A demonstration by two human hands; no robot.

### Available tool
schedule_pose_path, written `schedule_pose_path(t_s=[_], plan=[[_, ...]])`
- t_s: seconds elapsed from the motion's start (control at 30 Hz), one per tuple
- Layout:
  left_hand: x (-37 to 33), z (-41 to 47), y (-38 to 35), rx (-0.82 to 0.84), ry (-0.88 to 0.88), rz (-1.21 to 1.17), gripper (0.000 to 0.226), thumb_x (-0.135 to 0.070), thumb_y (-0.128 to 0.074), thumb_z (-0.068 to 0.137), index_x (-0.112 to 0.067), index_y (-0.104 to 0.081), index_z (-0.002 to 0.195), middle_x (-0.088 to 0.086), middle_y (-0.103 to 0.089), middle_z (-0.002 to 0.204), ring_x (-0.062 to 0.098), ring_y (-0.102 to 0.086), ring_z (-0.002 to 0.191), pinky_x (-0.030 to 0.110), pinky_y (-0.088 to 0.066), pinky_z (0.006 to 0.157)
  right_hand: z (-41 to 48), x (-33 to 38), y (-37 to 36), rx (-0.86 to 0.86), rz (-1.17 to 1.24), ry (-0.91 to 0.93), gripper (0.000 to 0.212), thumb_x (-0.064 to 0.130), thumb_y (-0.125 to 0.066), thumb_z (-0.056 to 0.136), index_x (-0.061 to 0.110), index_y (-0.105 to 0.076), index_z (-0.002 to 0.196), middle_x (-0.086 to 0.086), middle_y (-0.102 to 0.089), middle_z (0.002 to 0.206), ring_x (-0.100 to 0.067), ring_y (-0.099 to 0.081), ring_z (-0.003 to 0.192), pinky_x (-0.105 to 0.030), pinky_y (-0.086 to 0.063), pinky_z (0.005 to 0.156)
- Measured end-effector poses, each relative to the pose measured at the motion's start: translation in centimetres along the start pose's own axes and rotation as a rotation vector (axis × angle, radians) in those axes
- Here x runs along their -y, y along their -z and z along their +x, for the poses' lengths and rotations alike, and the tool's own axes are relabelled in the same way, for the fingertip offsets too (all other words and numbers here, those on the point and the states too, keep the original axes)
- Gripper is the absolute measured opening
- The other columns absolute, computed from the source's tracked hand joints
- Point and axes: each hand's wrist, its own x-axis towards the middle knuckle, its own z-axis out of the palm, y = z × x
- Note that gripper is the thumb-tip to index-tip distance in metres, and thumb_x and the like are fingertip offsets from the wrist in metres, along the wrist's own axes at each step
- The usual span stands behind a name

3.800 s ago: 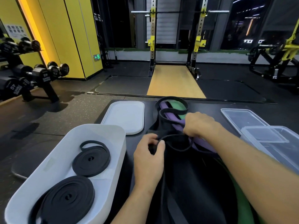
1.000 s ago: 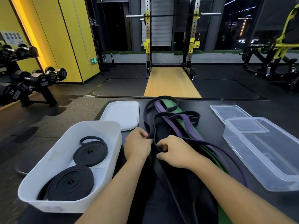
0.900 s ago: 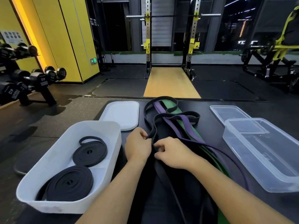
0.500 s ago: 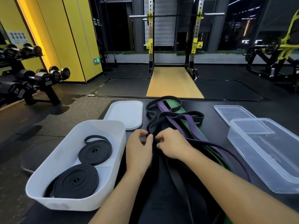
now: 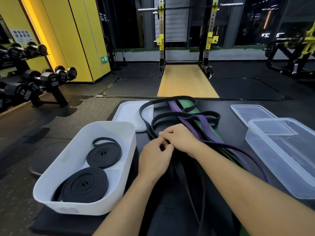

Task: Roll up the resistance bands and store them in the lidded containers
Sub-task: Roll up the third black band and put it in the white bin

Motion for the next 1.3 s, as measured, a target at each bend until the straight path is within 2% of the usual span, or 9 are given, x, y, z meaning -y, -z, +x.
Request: schedule_pose_path(t_s=[0.1,0.2,0.3,0.43,0.63,0.77,0.97,1.13,1.3], plan=[[0.3,0.2,-0.3,0.006,0.007,0.143,0.028,-0.042,-0.067,0.092,-0.024,-0.055,0.074,-0.009,-0.062,0.076,0.009,-0.058,0.074,0.030,-0.038,0.061,-1.8,-0.2,1.6,0.065,0.073,-0.015,0.019,0.023,-0.063,0.098,0.016,-0.080,0.095,0.004,-0.077,0.092,-0.011,-0.068,0.087,-0.032,-0.052,0.089],[0.3,0.2,-0.4,-0.020,0.043,0.148,0.026,-0.042,-0.069,0.091,-0.023,-0.058,0.076,-0.009,-0.064,0.073,0.008,-0.059,0.072,0.027,-0.039,0.060,-3.8,-1.1,3.5,0.071,-0.146,-0.040,0.022,0.035,-0.072,0.092,0.026,-0.075,0.112,0.015,-0.071,0.100,-0.009,-0.066,0.104,-0.030,-0.050,0.098],[0.2,0.0,-0.5,-0.062,0.051,0.111,0.024,-0.040,-0.069,0.090,-0.022,-0.059,0.077,-0.008,-0.066,0.074,0.011,-0.062,0.072,0.028,-0.045,0.062,-6.0,-2.0,4.2,0.152,-0.340,-0.103,0.036,0.051,-0.081,0.079,0.029,-0.067,0.104,0.012,-0.066,0.090,-0.010,-0.064,0.088,-0.030,-0.052,0.082],[0.6,-0.2,-0.7,-0.059,-0.005,0.036,0.026,-0.037,-0.075,0.086,-0.023,-0.058,0.073,-0.009,-0.065,0.070,0.011,-0.063,0.069,0.031,-0.050,0.064,-8.0,-3.2,2.8,0.090,-0.215,0.010,0.031,0.032,-0.084,0.080,0.030,-0.056,0.093,0.006,-0.066,0.080,-0.006,-0.058,0.069,-0.024,-0.047,0.066],[0.4,-0.7,-0.4,0.115,-0.130,-0.130,0.015,-0.021,-0.076,0.085,-0.026,-0.062,0.088,-0.008,-0.072,0.079,0.018,-0.068,0.061,0.040,-0.057,0.068,-8.8,-4.6,2.2,-0.032,-0.069,0.082,0.031,0.021,-0.087,0.077,0.029,-0.058,0.086,0.003,-0.064,0.075,-0.002,-0.052,0.061,-0.023,-0.047,0.065],[0.3,-1.0,0.1,0.219,-0.146,-0.083,0.030,-0.018,-0.081,0.082,-0.027,-0.059,0.101,-0.006,-0.072,0.079,0.019,-0.070,0.067,0.032,-0.055,0.071,-9.5,-5.2,1.8,-0.103,-0.003,0.101,0.028,0.020,-0.088,0.077,0.027,-0.062,0.087,0.006,-0.061,0.072,-0.002,-0.049,0.058,-0.017,-0.044,0.061],[0.3,-1.3,-0.2,0.107,-0.129,-0.053,0.030,-0.014,-0.074,0.077,-0.026,-0.052,0.093,0.000,-0.066,0.072,0.015,-0.059,0.060,0.040,-0.052,0.067,-10.4,-4.6,1.9,-0.061,-0.041,0.143,0.029,0.022,-0.079,0.074,0.032,-0.055,0.088,0.003,-0.066,0.074,-0.012,-0.058,0.061,-0.039,-0.054,0.068],[0.8,-1.0,0.0,0.089,-0.137,-0.061,0.023,-0.015,-0.069,0.080,-0.023,-0.049,0.085,-0.001,-0.060,0.071,0.014,-0.051,0.058,0.046,-0.054,0.065,-10.7,-4.4,2.2,0.009,-0.037,0.141,0.032,0.040,-0.086,0.072,0.036,-0.061,0.091,0.000,-0.067,0.072,-0.006,-0.053,0.059,-0.036,-0.051,0.070],[0.7,-1.0,0.2,0.215,-0.150,-0.260,0.018,-0.018,-0.078,0.093,-0.006,-0.065,0.091,0.001,-0.068,0.075,0.013,-0.063,0.059,0.024,-0.052,0.062,-10.1,-4.9,1.9,-0.022,-0.001,0.140,0.027,0.033,-0.090,0.074,0.028,-0.063,0.078,-0.001,-0.066,0.070,-0.004,-0.052,0.058,-0.021,-0.043,0.060]])
